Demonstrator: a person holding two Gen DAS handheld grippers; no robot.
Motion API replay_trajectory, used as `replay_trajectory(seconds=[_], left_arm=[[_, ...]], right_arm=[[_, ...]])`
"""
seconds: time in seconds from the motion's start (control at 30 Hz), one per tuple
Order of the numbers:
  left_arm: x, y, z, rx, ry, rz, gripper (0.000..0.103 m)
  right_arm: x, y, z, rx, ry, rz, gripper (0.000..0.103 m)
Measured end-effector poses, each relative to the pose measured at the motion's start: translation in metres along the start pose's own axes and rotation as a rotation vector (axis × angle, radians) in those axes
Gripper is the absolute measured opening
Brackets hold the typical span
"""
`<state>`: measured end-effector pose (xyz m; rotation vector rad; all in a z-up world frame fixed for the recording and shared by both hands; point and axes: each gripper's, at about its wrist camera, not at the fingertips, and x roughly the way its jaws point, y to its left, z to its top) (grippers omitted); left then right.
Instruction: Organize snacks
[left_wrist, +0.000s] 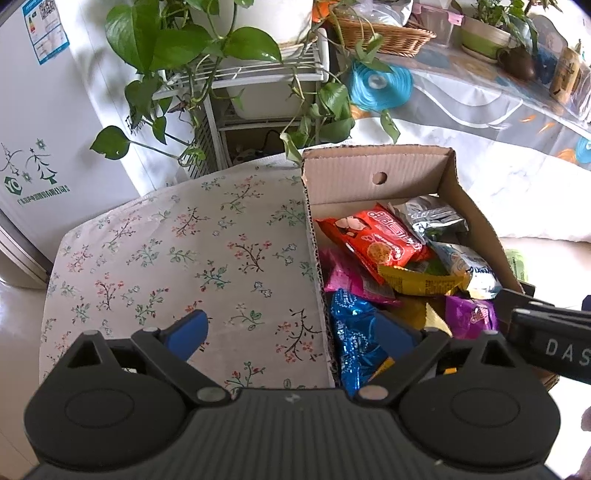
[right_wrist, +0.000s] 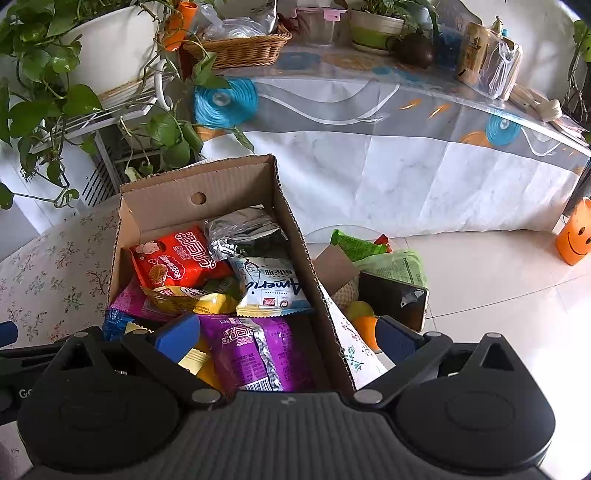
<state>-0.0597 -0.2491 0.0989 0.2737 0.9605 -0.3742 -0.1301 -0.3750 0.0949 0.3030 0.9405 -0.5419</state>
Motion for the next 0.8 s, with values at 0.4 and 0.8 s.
replay_trajectory(seconds=[0.4, 0.8], left_arm=[[0.0011, 0.0015, -0.0005, -0.008, 0.005, -0.004, 0.095], [0.0021, 0.0092, -0.0024, -0.022, 0.007, -0.013, 0.095]], right_arm=[[-0.0001, 0.0017, 0.0001, -0.005, -0.001, -0.002, 0.103], [0.0014, 0.0075, 0.0003, -0.010, 0.002, 0.005, 0.103]])
